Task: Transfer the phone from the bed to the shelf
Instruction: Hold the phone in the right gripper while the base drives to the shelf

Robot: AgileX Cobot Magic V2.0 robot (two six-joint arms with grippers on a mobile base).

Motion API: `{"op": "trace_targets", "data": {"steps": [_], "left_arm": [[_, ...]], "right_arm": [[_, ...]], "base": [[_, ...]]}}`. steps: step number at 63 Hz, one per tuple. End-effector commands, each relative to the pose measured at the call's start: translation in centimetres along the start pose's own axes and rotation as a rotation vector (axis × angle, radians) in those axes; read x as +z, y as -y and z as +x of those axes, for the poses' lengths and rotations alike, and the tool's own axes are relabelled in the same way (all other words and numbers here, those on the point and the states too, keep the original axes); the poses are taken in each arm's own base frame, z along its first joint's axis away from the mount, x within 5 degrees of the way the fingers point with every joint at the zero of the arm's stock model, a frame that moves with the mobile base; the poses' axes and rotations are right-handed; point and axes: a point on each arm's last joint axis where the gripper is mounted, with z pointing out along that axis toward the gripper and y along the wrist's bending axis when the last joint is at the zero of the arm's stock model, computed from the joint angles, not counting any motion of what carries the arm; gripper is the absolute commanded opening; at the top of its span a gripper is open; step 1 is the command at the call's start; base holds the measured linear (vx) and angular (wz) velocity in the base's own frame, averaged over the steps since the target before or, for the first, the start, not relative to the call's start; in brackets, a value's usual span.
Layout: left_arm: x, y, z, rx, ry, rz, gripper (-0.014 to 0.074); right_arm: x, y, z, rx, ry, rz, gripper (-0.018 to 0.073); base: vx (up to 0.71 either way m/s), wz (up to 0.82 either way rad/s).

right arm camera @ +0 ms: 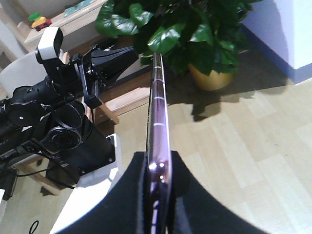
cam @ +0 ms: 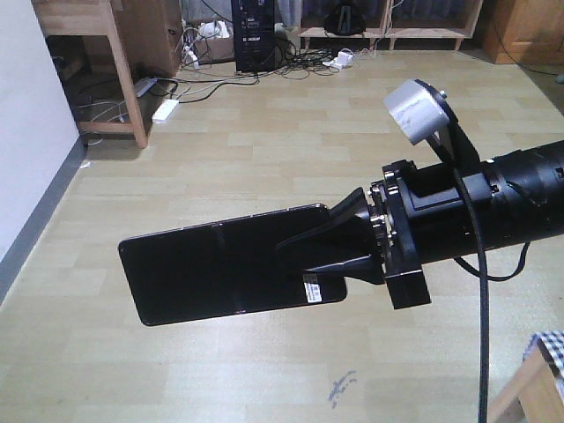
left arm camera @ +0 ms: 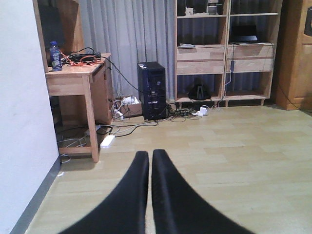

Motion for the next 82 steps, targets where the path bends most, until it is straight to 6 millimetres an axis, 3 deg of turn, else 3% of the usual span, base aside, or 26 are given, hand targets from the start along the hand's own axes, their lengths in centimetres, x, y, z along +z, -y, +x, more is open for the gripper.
{"op": "trace_targets", "data": {"steps": [1, 48, 82], "left_arm": [[-0.20, -0.01, -1.52, -0.020, 0.101, 0.002, 0.0001], [-0.20, -0.01, -1.52, -0.020, 0.101, 0.002, 0.0001], [-0.20, -0.01, -1.52, -0.020, 0.101, 0.002, 0.0001]], "right_arm": [[-0.78, -1.95, -1.47, -0.027, 0.081, -0.095, -0.0003], [-0.78, -1.95, -1.46, -0.027, 0.080, -0.094, -0.0003], [-0.78, -1.95, -1.46, -0.027, 0.080, -0.094, -0.0003]], "base": [[0.37, -0.01], [0.39, -0.06], [0.40, -0.27]]}}
